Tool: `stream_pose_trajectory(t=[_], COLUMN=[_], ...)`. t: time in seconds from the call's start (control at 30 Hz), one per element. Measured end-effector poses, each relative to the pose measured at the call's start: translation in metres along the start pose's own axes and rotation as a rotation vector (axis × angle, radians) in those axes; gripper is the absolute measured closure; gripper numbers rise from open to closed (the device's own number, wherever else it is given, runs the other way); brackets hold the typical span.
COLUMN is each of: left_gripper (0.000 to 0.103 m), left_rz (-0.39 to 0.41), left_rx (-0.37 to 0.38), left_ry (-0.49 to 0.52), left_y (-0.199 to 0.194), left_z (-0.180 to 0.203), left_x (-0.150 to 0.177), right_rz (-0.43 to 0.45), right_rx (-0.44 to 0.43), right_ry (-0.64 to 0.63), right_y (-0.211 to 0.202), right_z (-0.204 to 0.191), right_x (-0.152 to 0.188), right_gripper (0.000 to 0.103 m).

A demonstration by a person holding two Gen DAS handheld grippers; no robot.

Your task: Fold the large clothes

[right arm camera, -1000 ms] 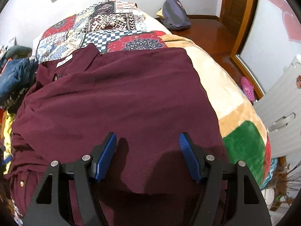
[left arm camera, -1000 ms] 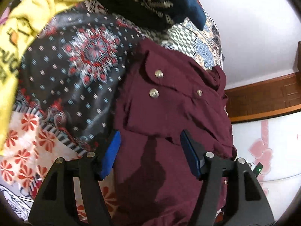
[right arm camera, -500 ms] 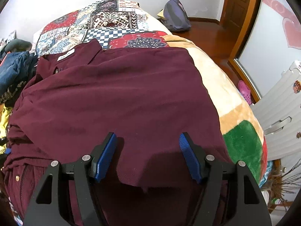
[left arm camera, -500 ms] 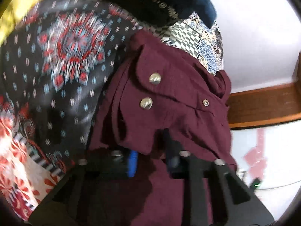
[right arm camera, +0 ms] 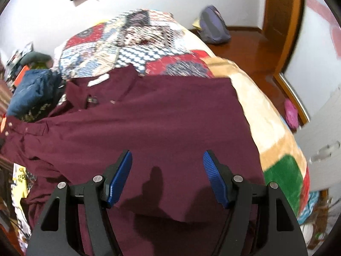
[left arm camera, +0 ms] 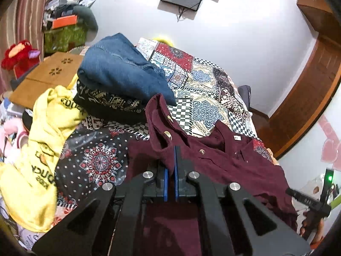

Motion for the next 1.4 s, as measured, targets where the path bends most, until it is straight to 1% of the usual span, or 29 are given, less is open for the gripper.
stream_pose_trajectory(t=[0.1,0.17,0.27,0.3,0.33,0.37,0.4,0.43,0.47,0.5,0.53,0.67,0.7,0.77,0.87,0.93,0.97,1.03,1.17,1.23,1.33,1.4], left_gripper=[0.099,0.098,0.093,0.09,0.085,0.082,0.077,0.076,0.076,0.076,0.074,0.065,0.061,0.056,0.054,0.053,0.052,0.044,0.042,0.042,0.042,0.042], left_rz=[-0.037,-0.113,-0.217,-0.262,-0.29,-0.314,-0.334,-0.336,-0.318,-0.299,-0.282,-0.246,-0.241,-0.241,-0.257,-0.281,-0.29,-0.315,-0.332,-0.364,-0.442,-0.473], left_rx=[-0.053,-0.093,-0.118,-0.126,-0.128,-0.136,-0.154,-0.194,-0.244,-0.275,-0.291,-0.284,-0.286,-0.272,-0.237,-0.211,-0.201,-0.171,-0.137,-0.101,-0.083,-0.064], left_ry=[0.03,0.024,0.006,-0.006,-0.015,-0.024,-0.034,-0.039,-0.037,-0.033,-0.036,-0.083,-0.088,-0.096,-0.09,-0.07,-0.059,-0.025,-0.008,-0.026,-0.076,-0.112], left_y=[0.01,0.027,0.048,0.057,0.06,0.063,0.068,0.068,0.066,0.064,0.061,0.055,0.055,0.057,0.068,0.079,0.084,0.098,0.122,0.139,0.162,0.173], left_z=[-0.007,-0.019,-0.041,-0.05,-0.055,-0.061,-0.067,-0.073,-0.077,-0.081,-0.086,-0.101,-0.102,-0.102,-0.098,-0.092,-0.09,-0.081,-0.075,-0.078,-0.087,-0.092], left_x=[0.012,0.024,0.042,0.049,0.054,0.058,0.06,0.062,0.062,0.061,0.058,0.04,0.035,0.026,0.013,0.006,0.004,-0.001,-0.004,-0.003,0.002,0.005], right_rz=[0.01,-0.005,-0.058,-0.086,-0.1,-0.105,-0.098,-0.092,-0.099,-0.107,-0.109,-0.065,-0.05,-0.012,0.042,0.063,0.065,0.06,0.022,0.001,-0.046,-0.078], right_rx=[-0.028,-0.032,-0.024,-0.02,-0.011,0.001,0.003,-0.002,-0.008,-0.013,-0.014,0.055,0.08,0.153,0.287,0.329,0.335,0.33,0.306,0.267,0.167,0.107], right_ry=[-0.067,-0.115,-0.194,-0.222,-0.236,-0.246,-0.246,-0.244,-0.247,-0.251,-0.256,-0.261,-0.273,-0.311,-0.345,-0.349,-0.346,-0.328,-0.252,-0.196,-0.116,-0.075], right_y=[0.005,0.014,0.033,0.043,0.048,0.052,0.052,0.05,0.049,0.047,0.044,0.032,0.029,0.022,0.013,0.01,0.009,0.01,0.023,0.033,0.051,0.063], right_z=[-0.024,-0.039,-0.058,-0.065,-0.067,-0.069,-0.069,-0.068,-0.066,-0.064,-0.06,-0.043,-0.039,-0.03,-0.013,-0.001,0.005,0.018,0.043,0.055,0.071,0.081], right_x=[-0.005,-0.003,0.006,0.011,0.013,0.016,0.016,0.016,0.014,0.011,0.008,-0.003,-0.005,-0.012,-0.024,-0.031,-0.035,-0.041,-0.049,-0.051,-0.052,-0.051], right_gripper=[0.037,0.037,0.037,0.037,0.037,0.038,0.038,0.037,0.037,0.037,0.037,0.037,0.037,0.037,0.037,0.037,0.037,0.037,0.037,0.037,0.037,0.037])
Point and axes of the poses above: each gripper's, at about its wrist camera, not at the fingertips, and y roughly the way its jaws point, z to its right, x to its underside, the point moved 1 cm from there along y, roughly the way its jaws point, and after that the axes turned 7 degrees about -y, right-handed, at the moved point
